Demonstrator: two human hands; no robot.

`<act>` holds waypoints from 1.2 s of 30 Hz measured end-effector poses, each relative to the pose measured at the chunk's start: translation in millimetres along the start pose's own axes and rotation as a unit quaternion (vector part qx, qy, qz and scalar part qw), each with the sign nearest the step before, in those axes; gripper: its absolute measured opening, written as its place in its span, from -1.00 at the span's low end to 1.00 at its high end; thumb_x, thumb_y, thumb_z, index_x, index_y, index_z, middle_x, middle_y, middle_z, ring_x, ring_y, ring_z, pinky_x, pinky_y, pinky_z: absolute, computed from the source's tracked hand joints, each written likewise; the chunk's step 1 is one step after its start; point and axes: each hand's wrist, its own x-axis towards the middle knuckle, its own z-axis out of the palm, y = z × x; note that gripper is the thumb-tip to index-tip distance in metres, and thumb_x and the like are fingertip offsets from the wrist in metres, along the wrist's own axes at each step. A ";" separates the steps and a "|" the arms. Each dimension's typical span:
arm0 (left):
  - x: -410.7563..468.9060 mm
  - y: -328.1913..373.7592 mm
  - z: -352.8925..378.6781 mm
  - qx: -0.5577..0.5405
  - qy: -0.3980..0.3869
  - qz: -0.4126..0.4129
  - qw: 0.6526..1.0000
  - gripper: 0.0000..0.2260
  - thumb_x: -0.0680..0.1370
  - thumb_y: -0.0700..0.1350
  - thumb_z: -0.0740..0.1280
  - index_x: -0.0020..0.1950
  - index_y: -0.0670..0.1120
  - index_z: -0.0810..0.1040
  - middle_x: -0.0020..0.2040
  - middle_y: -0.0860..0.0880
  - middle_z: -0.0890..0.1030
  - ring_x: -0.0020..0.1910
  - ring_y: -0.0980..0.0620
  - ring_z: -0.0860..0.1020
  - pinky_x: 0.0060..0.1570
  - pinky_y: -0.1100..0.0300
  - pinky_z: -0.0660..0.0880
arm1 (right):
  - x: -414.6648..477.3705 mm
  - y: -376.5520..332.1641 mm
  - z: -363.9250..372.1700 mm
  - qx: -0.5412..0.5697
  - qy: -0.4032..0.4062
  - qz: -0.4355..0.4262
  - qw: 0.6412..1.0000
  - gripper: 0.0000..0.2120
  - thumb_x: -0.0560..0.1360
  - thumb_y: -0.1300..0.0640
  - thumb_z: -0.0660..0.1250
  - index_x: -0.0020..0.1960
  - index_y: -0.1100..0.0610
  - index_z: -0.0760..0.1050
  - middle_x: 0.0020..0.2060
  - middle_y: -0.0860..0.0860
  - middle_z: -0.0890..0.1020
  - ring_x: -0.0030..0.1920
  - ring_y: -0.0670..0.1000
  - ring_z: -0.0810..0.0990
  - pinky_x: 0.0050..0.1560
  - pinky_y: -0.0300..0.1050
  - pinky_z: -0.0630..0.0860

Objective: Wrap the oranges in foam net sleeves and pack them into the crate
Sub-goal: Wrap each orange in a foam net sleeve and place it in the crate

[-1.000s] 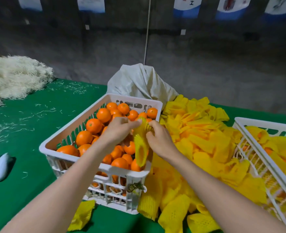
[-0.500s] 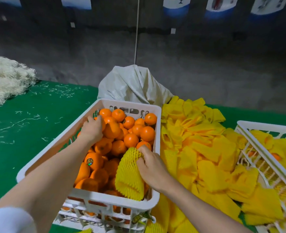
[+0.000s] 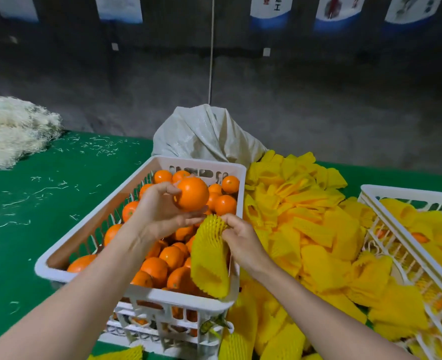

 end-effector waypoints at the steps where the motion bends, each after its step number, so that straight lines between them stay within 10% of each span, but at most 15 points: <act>1: -9.3 -7.4 7.9 -0.035 -0.026 0.000 0.999 -0.47 0.31 -0.21 0.21 0.29 -0.08 0.44 0.22 -0.29 0.50 0.05 -0.35 0.57 0.02 -0.25 0.53 | -3.2 -3.7 -5.9 0.040 0.009 0.007 0.999 -0.76 0.50 0.47 0.05 -0.14 0.32 0.47 -0.39 0.10 0.51 -0.40 -0.04 0.48 -0.33 -0.22 0.38; 16: -56.7 -107.3 111.8 -0.020 -0.059 0.017 0.998 -0.84 0.35 -0.20 0.32 -0.13 -0.21 0.63 -0.35 -0.17 0.63 -0.38 -0.06 0.64 -0.36 0.09 0.62 | -87.1 -34.0 -74.0 0.146 -0.076 -0.012 0.986 -0.73 0.42 0.43 0.13 -0.25 0.13 0.47 -0.49 -0.12 0.51 -0.46 -0.21 0.41 -0.41 -0.36 0.34; 19: -57.7 -124.8 127.1 -0.002 -0.060 0.044 0.997 -0.74 0.39 -0.20 0.31 0.08 -0.16 0.51 -0.45 -0.05 0.59 -0.49 0.04 0.59 -0.49 0.24 0.52 | -90.3 -26.1 -86.1 0.108 -0.026 0.004 0.994 -0.64 0.46 0.53 0.07 -0.23 0.15 0.46 -0.58 -0.14 0.47 -0.56 -0.24 0.36 -0.50 -0.39 0.29; 26: -56.1 -155.3 141.8 -0.036 -0.073 0.006 0.997 -0.50 0.34 -0.08 0.43 0.27 -0.11 0.49 0.04 -0.17 0.67 -0.03 -0.11 0.66 -0.04 0.03 0.59 | -99.7 1.0 -127.2 0.062 0.202 -0.022 0.977 -0.63 0.50 0.46 0.14 -0.25 0.03 0.45 -0.55 -0.14 0.41 -0.46 -0.12 0.29 -0.38 -0.14 0.23; 36: -51.6 -183.6 162.4 -0.024 -0.030 0.035 0.999 -0.44 0.40 0.08 0.37 0.36 -0.12 0.46 0.24 -0.20 0.58 0.22 -0.17 0.56 0.25 -0.09 0.45 | -121.0 10.9 -126.4 0.166 0.217 -0.032 0.961 -0.80 0.50 0.31 0.22 -0.22 0.07 0.45 -0.41 -0.05 0.48 -0.32 -0.06 0.40 -0.34 -0.16 0.37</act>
